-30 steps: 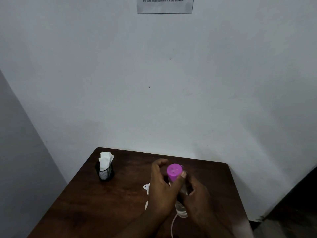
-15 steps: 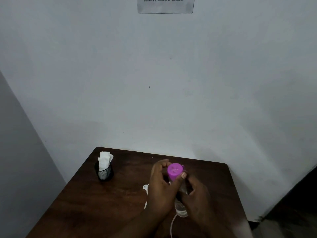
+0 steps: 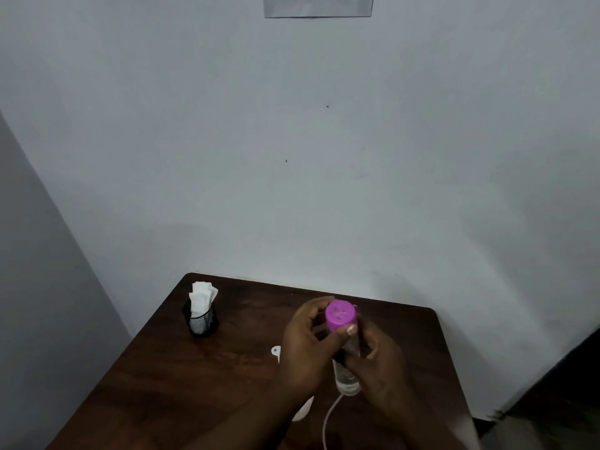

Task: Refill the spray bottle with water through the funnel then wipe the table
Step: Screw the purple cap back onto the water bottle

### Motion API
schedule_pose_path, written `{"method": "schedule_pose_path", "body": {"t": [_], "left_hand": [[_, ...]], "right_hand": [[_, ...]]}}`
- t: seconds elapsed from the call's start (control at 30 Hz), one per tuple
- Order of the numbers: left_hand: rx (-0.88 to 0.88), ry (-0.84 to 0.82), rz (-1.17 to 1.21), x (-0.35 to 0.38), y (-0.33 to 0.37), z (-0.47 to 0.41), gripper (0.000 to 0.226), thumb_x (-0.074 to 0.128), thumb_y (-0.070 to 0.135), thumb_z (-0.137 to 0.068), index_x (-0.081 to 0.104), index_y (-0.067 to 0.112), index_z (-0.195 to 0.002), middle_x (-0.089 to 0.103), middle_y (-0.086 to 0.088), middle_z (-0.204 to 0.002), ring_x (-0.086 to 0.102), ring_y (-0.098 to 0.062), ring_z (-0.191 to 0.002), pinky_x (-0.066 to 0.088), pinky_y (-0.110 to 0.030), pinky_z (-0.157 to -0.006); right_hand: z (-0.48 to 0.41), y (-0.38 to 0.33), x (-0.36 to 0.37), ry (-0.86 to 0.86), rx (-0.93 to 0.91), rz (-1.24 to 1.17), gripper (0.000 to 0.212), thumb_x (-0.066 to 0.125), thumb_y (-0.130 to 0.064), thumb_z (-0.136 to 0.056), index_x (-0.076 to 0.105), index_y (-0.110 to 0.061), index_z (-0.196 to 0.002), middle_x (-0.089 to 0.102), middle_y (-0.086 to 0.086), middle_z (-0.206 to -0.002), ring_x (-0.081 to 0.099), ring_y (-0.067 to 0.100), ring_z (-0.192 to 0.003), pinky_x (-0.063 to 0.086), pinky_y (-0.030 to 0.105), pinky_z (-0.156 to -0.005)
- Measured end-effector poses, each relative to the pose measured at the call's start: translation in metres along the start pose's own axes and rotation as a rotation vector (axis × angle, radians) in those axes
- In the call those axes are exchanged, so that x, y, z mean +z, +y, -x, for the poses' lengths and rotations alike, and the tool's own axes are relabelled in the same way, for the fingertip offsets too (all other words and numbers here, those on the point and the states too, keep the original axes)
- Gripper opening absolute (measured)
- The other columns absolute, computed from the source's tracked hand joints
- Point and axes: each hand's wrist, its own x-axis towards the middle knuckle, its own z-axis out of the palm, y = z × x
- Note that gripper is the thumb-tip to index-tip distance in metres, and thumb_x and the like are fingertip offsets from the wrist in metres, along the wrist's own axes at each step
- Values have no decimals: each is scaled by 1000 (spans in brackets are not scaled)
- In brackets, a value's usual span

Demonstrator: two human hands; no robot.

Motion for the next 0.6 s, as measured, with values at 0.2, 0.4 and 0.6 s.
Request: {"method": "schedule_pose_path", "body": {"t": [0.2,0.4,0.6], "left_hand": [[15,-157,9,-12,2,-8,40,65,6,-97,60,12,-137,69,-3,-132,62,-19,-127,50,-42,-108],[76,-140,-122,-38,10,-41,43,57,-2,-100,59,14,-139,69,3,-132,62,-13,-127,51,-29,-104],[69,-83,-211,-80,5,-95,41,67,6,-96,64,16,-135,71,6,-127,67,-7,-117,55,-28,-98]], "right_hand": [[-28,-9,-11,-118,-75,31,63,76,-63,-66,63,-40,-123,71,-20,-112,66,-1,-104,56,38,-92],[-75,-24,-1,-178,-115,153,50,86,-40,-70,60,-34,-113,66,-9,-110,65,8,-101,57,42,-87],[-129,-47,37,-157,-155,225,57,90,-28,-67,63,-19,-117,69,-3,-109,67,13,-96,57,36,-84]]}}
